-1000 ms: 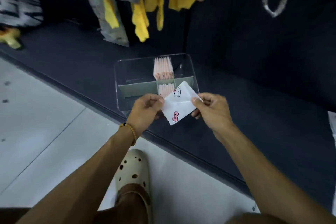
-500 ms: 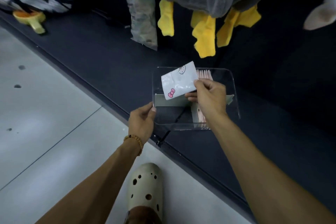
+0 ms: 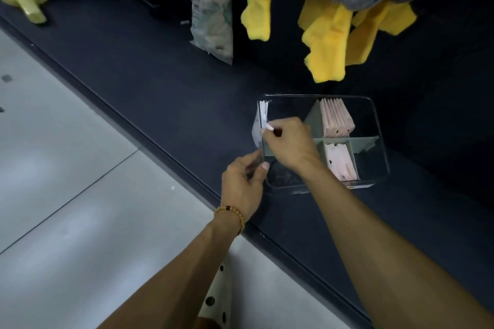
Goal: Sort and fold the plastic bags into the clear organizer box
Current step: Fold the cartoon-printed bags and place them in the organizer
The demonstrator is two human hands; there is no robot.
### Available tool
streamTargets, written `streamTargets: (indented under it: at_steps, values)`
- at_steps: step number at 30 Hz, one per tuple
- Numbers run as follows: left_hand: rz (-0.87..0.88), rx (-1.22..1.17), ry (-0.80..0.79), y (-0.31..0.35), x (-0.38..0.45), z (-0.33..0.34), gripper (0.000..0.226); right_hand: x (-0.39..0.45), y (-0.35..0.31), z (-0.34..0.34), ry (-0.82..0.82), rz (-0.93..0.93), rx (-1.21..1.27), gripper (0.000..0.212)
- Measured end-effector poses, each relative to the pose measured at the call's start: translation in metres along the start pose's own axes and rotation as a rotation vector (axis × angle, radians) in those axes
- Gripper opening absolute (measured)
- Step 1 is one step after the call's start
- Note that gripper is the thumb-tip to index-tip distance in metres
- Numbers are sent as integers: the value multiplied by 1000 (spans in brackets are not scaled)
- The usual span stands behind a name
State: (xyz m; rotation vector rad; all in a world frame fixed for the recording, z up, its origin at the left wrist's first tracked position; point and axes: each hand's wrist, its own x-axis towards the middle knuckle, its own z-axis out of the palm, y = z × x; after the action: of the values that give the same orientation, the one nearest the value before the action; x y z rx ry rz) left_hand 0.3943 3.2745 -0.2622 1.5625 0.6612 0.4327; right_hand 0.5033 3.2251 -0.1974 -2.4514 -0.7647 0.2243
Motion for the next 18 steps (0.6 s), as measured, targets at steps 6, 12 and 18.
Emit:
streamTargets:
  at_steps: [6, 12, 18]
  values:
    - [-82, 17, -6, 9, -1, 1, 24, -5, 5, 7, 96, 107, 332, 11]
    - [-198, -62, 34, 15, -49, -2, 18, -37, 20, -25, 237, 223, 503, 13]
    - [-224, -150, -75, 35, -114, 43, 11, -119, 90, -89, 382, 462, 623, 17]
